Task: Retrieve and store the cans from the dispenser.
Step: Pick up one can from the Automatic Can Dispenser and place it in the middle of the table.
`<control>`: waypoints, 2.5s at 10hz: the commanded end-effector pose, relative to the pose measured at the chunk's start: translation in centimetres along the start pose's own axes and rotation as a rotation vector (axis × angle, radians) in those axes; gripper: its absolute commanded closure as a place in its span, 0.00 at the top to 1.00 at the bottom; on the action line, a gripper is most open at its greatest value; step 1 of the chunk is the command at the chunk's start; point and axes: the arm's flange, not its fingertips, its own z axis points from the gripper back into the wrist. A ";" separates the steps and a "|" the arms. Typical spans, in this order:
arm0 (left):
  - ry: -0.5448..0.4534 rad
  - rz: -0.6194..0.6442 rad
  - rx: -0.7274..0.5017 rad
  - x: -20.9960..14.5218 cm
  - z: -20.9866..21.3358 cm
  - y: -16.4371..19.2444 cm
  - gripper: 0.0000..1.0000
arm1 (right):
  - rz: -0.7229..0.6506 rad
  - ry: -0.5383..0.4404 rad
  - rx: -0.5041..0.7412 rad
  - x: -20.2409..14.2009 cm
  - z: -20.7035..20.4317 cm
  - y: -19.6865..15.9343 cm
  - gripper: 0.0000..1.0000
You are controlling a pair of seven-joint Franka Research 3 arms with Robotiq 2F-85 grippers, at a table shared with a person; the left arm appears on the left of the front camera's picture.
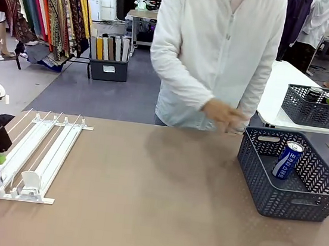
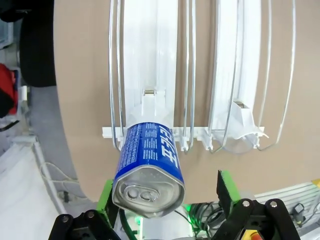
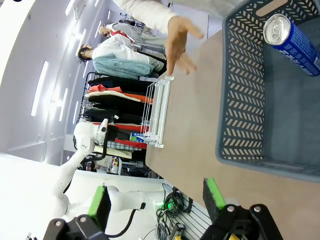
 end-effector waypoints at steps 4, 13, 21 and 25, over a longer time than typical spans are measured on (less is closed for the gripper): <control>-0.023 0.001 0.028 -2.0 -2.1 0.5 1.00 | 0.015 0.011 0.003 0.1 0.3 0.1 1.00; -0.016 0.025 0.044 -1.7 -1.6 0.4 0.00 | 0.015 0.011 0.003 0.1 0.3 0.1 1.00; -0.215 -0.045 -0.145 -6.8 18.0 0.7 0.00 | 0.015 0.011 0.003 0.1 0.3 0.1 1.00; -0.363 -0.028 -0.489 -10.8 22.6 5.3 0.00 | 0.015 0.011 0.003 0.1 0.3 0.1 1.00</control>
